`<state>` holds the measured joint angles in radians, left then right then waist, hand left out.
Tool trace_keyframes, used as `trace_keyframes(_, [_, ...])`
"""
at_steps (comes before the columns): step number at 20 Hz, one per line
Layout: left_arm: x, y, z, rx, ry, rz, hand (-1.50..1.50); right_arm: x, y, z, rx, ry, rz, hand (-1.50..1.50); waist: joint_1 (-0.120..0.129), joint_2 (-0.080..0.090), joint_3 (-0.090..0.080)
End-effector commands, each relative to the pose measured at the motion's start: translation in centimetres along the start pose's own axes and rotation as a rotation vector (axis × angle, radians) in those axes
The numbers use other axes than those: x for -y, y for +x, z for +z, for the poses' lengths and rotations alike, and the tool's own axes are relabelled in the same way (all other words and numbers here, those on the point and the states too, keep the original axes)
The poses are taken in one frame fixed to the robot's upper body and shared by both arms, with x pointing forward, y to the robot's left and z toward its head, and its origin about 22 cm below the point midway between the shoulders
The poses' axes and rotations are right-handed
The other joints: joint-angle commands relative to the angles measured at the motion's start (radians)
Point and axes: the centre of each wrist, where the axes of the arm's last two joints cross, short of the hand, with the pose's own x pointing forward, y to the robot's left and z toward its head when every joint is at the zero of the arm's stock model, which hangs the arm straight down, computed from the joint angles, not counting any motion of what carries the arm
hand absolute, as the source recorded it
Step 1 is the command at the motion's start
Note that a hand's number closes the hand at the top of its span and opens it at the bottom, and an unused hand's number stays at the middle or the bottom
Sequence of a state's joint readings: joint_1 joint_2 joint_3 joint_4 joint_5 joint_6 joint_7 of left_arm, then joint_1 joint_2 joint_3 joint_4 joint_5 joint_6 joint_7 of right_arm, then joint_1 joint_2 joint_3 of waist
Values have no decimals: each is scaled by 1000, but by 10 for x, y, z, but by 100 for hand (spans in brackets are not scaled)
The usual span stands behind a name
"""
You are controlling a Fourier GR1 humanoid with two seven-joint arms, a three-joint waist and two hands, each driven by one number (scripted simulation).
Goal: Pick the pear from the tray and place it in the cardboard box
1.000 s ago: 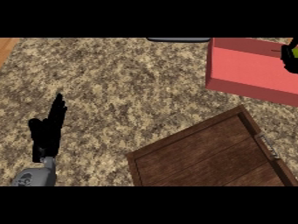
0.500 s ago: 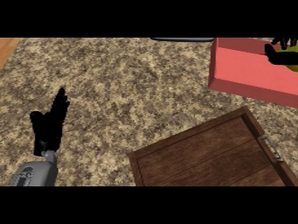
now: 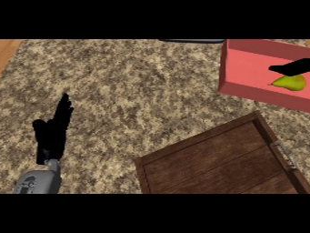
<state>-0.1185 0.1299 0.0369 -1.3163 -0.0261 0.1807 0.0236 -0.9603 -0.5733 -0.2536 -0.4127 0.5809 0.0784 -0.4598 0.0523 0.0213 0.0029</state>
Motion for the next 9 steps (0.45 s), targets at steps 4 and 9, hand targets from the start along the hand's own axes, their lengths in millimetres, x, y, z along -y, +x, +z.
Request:
trace_keyframes(4, [5,-4,0,-13,-5,16,0,10,-17,8,104,-70,-387,-150,-4,2,1])
trace_keyframes(9, [-11,4,-5,-10,-6,22,0,48,-45,36,62,-131,-507,-150,-4,0,1])
